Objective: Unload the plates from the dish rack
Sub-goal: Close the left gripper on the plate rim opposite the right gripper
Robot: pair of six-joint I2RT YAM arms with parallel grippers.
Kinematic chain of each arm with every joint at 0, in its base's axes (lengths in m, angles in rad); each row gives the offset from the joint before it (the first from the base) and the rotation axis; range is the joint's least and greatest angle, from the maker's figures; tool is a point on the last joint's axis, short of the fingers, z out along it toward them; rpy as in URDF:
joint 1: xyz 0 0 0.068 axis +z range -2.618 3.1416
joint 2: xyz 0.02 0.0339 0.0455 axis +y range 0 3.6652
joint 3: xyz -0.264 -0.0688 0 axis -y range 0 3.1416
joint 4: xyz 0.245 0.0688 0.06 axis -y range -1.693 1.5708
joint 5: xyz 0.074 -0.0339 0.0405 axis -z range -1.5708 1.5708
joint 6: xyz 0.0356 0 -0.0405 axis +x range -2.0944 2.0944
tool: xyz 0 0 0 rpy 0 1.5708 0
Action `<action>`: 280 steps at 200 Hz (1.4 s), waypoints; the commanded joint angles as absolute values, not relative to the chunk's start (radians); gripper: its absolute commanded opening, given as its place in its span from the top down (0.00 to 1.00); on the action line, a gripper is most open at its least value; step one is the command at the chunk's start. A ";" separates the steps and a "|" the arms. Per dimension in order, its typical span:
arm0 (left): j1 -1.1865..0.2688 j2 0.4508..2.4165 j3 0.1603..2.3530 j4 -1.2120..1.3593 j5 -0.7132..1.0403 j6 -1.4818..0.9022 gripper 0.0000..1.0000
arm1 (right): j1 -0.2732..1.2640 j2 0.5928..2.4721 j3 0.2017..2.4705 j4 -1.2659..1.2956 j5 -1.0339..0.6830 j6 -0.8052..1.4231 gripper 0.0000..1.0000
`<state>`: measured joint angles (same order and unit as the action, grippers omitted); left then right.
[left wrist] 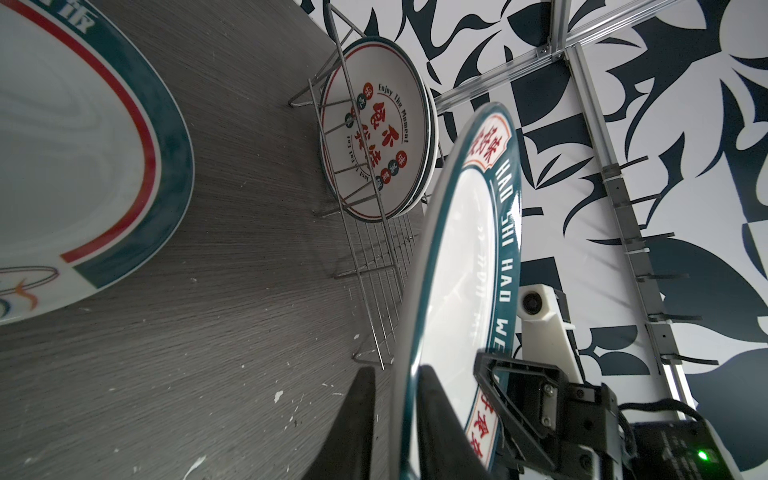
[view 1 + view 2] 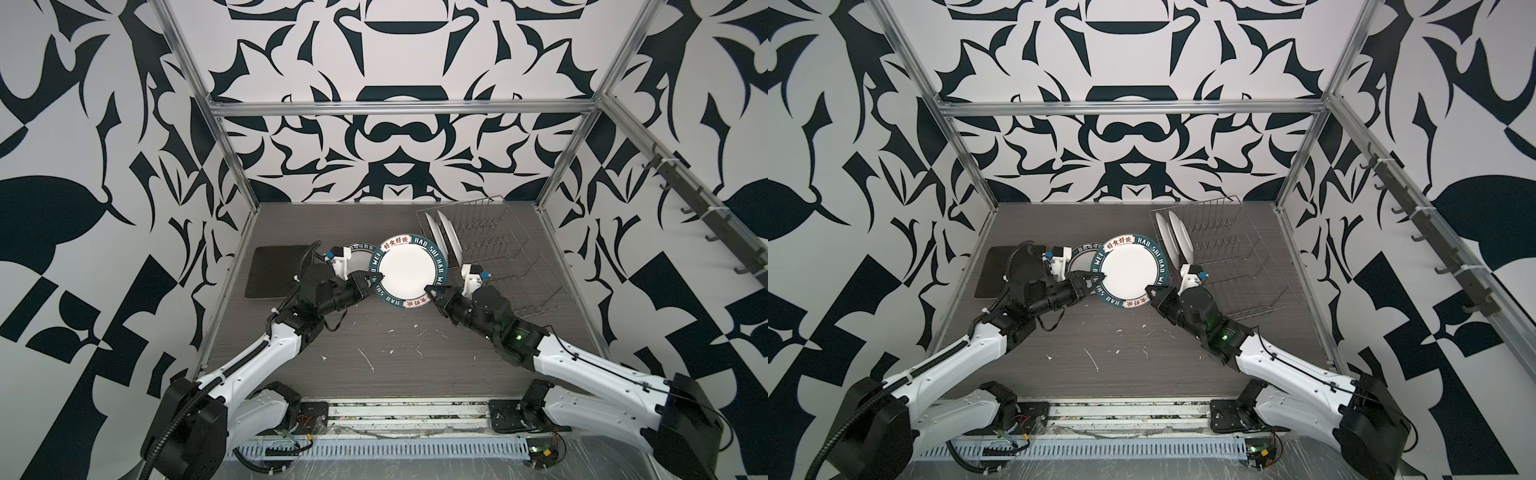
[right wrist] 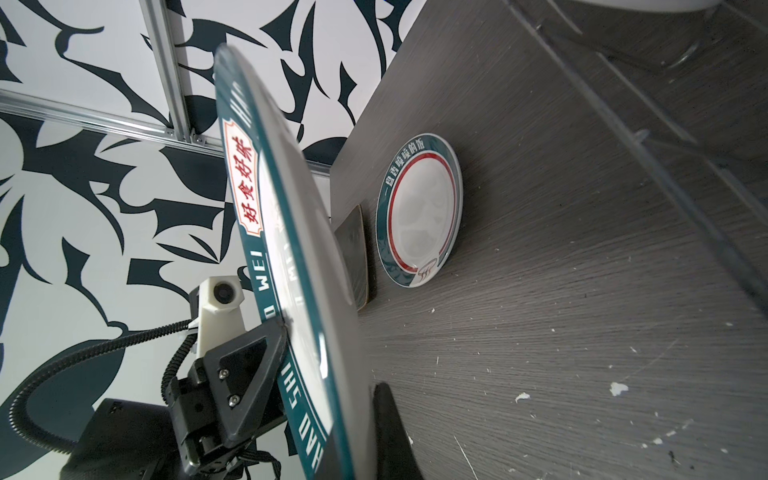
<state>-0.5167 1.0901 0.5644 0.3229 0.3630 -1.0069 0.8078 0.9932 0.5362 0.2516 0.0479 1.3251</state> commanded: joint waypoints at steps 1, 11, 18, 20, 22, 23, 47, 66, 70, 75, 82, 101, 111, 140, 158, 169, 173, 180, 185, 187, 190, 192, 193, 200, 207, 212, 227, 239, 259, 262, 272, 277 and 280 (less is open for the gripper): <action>-0.518 1.090 0.552 0.347 0.354 -1.009 0.82 | 0.814 0.960 0.546 0.338 0.051 1.319 1.00; -0.518 1.090 0.552 0.348 0.352 -1.009 0.83 | 0.813 0.960 0.546 0.337 0.051 1.319 1.00; -0.518 1.088 0.552 0.346 0.351 -1.008 0.84 | 0.813 0.959 0.545 0.338 0.051 1.318 1.00; -0.518 1.087 0.552 0.346 0.351 -1.008 0.84 | 0.814 0.959 0.546 0.338 0.051 1.318 1.00; -0.518 1.086 0.552 0.346 0.350 -1.008 0.84 | 0.814 0.960 0.545 0.338 0.051 1.317 1.00; -0.518 1.086 0.552 0.346 0.350 -1.007 0.85 | 0.814 0.959 0.545 0.337 0.051 1.317 1.00; -0.518 1.083 0.549 0.345 0.344 -1.005 0.93 | 0.813 0.959 0.548 0.330 0.049 1.310 0.96; -0.518 1.082 0.548 0.342 0.342 -1.004 0.95 | 0.813 0.956 0.549 0.329 0.049 1.308 0.95; -0.518 1.082 0.548 0.343 0.342 -1.005 0.96 | 0.814 0.955 0.548 0.328 0.049 1.308 0.94; -0.518 1.082 0.548 0.342 0.342 -1.004 0.97 | 0.813 0.954 0.548 0.329 0.049 1.308 0.93; -0.518 1.082 0.549 0.344 0.344 -1.003 0.98 | 0.814 0.954 0.548 0.326 0.049 1.306 0.92; -0.518 1.079 0.548 0.344 0.342 -1.000 1.00 | 0.814 0.949 0.548 0.318 0.053 1.305 0.84; -0.518 1.078 0.548 0.341 0.339 -0.999 1.00 | 0.814 0.947 0.548 0.311 0.058 1.307 0.76; -0.518 1.078 0.548 0.334 0.333 -0.996 1.00 | 0.813 0.941 0.544 0.296 0.080 1.312 0.59; -0.517 1.083 0.551 0.334 0.328 -0.993 1.00 | 0.814 0.942 0.546 0.289 0.089 1.310 0.55; -0.515 1.091 0.558 0.334 0.325 -0.991 1.00 | 0.813 0.944 0.548 0.283 0.096 1.306 0.53; -0.513 1.093 0.563 0.333 0.325 -0.989 1.00 | 0.813 0.946 0.550 0.280 0.100 1.305 0.52; -0.510 1.100 0.575 0.329 0.328 -0.989 1.00 | 0.814 0.950 0.555 0.274 0.104 1.307 0.51; -0.507 1.105 0.584 0.328 0.332 -0.989 1.00 | 0.812 0.952 0.560 0.266 0.110 1.306 0.50; -0.506 1.108 0.589 0.327 0.333 -0.989 1.00 | 0.812 0.954 0.563 0.263 0.111 1.306 0.50; -0.504 1.111 0.596 0.326 0.337 -0.988 1.00 | 0.812 0.956 0.567 0.257 0.114 1.302 0.49; -0.503 1.114 0.600 0.325 0.338 -0.987 1.00 | 0.810 0.958 0.570 0.251 0.115 1.300 0.48; -0.502 1.115 0.601 0.325 0.339 -0.987 1.00 | 0.809 0.958 0.571 0.248 0.116 1.299 0.48; -0.498 1.123 0.620 0.317 0.342 -0.984 1.00 | 0.806 0.963 0.589 0.222 0.118 1.295 0.46; -0.492 1.132 0.638 0.307 0.343 -0.979 1.00 | 0.799 0.969 0.607 0.195 0.118 1.288 0.45; -0.487 1.138 0.650 0.300 0.346 -0.979 1.00 | 0.797 0.973 0.620 0.179 0.118 1.282 0.45; -0.466 1.155 0.682 0.281 0.359 -0.974 1.00 | 0.788 0.984 0.653 0.142 0.114 1.264 0.43; -0.445 1.168 0.702 0.275 0.376 -0.976 1.00 | 0.779 0.993 0.672 0.124 0.109 1.263 0.42; -0.408 1.186 0.727 0.274 0.403 -0.981 1.00 | 0.755 1.012 0.692 0.117 0.084 1.264 0.42; -0.402 1.188 0.731 0.273 0.408 -0.982 1.00 | 0.749 1.015 0.695 0.115 0.079 1.265 0.41; -0.385 1.197 0.743 0.269 0.421 -0.981 1.00 | 0.730 1.026 0.703 0.114 0.058 1.268 0.42; -0.376 1.202 0.749 0.264 0.429 -0.981 1.00 | 0.719 1.031 0.708 0.113 0.045 1.269 0.42; -0.370 1.205 0.752 0.264 0.434 -0.982 1.00 | 0.713 1.035 0.710 0.113 0.039 1.270 0.41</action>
<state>-0.4068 1.1934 0.6933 0.2413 0.3744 -0.9833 0.7502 1.0161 0.6590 0.1234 0.0780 1.2850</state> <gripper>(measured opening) 0.091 0.584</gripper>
